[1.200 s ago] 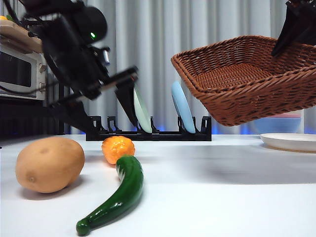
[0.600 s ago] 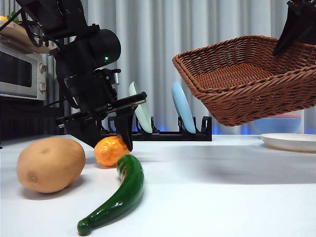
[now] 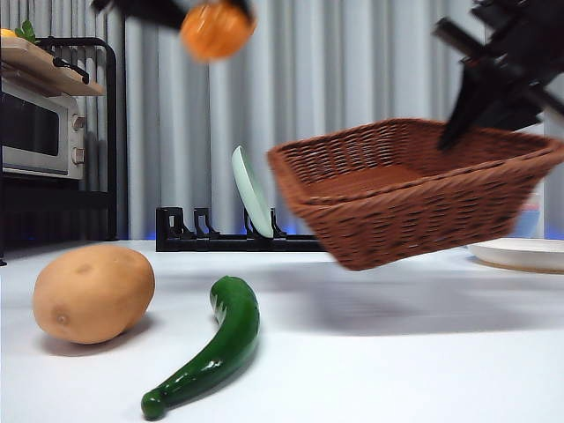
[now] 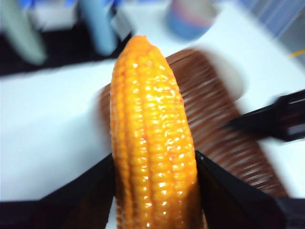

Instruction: Pick up the basket,pick up the corn from the table,pick up the potato from the table,pick up the cucumber from the table,put all items into the basket

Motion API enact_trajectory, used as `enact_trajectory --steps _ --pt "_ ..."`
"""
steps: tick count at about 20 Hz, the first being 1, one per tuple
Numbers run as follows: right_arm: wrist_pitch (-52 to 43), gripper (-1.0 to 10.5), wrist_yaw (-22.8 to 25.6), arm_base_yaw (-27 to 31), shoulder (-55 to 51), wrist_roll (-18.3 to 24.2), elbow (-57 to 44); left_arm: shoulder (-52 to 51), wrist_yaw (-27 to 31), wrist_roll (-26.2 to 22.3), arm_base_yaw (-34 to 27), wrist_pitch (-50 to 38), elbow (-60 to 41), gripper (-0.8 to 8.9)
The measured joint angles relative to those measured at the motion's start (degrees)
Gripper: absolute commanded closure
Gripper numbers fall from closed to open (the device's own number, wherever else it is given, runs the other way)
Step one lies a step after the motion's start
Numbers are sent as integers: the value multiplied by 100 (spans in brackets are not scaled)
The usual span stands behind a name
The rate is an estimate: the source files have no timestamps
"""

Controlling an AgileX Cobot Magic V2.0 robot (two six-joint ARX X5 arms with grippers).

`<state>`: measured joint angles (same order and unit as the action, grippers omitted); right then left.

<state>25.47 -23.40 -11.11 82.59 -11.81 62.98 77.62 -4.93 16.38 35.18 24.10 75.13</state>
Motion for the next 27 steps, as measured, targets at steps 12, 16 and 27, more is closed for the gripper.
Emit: enact_trajectory --steps 12,16,27 --pt "-699 963 -42 -815 146 -813 0 1528 776 20 817 -81 -17 575" --pt "-699 963 -44 -813 146 -817 0 1504 772 17 815 -83 -17 217" --pt "-699 963 -42 -402 146 -813 0 -236 525 -225 815 2376 774 219"
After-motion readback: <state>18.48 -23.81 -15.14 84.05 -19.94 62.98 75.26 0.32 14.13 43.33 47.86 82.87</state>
